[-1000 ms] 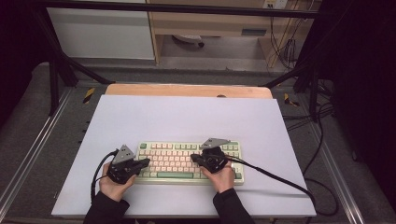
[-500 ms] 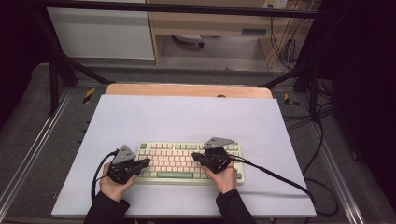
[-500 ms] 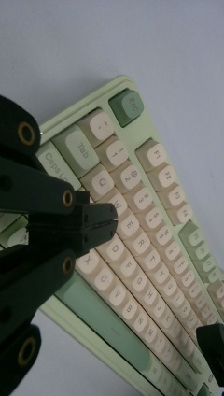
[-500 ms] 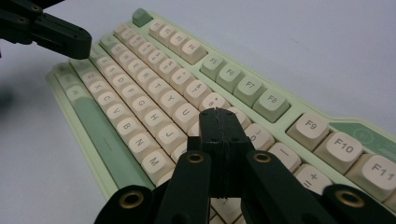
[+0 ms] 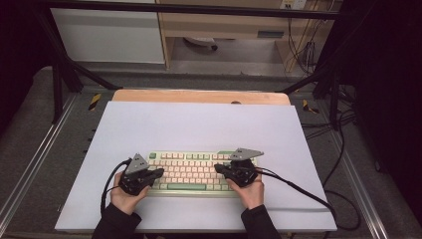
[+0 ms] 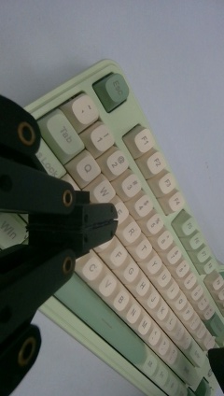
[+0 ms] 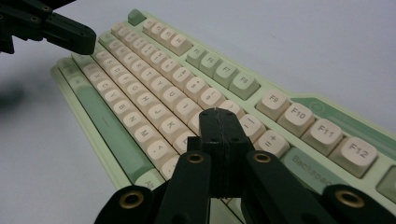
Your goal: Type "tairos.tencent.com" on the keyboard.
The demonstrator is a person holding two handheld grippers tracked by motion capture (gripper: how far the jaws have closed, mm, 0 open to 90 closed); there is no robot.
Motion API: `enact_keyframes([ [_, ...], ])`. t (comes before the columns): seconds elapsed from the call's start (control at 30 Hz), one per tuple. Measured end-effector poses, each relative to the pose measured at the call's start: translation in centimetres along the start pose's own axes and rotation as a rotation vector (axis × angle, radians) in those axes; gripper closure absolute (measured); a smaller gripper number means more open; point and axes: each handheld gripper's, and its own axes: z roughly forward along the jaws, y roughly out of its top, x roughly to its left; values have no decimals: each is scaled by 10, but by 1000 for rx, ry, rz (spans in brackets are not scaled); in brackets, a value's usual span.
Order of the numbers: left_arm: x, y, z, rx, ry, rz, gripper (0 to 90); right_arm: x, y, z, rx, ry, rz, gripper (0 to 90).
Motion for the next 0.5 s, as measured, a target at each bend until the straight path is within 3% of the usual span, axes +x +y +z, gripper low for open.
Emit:
enact_keyframes([
  [0.5, -5, 6, 15, 24, -1, 11, 900, -6, -13, -14, -1, -7, 13, 900],
])
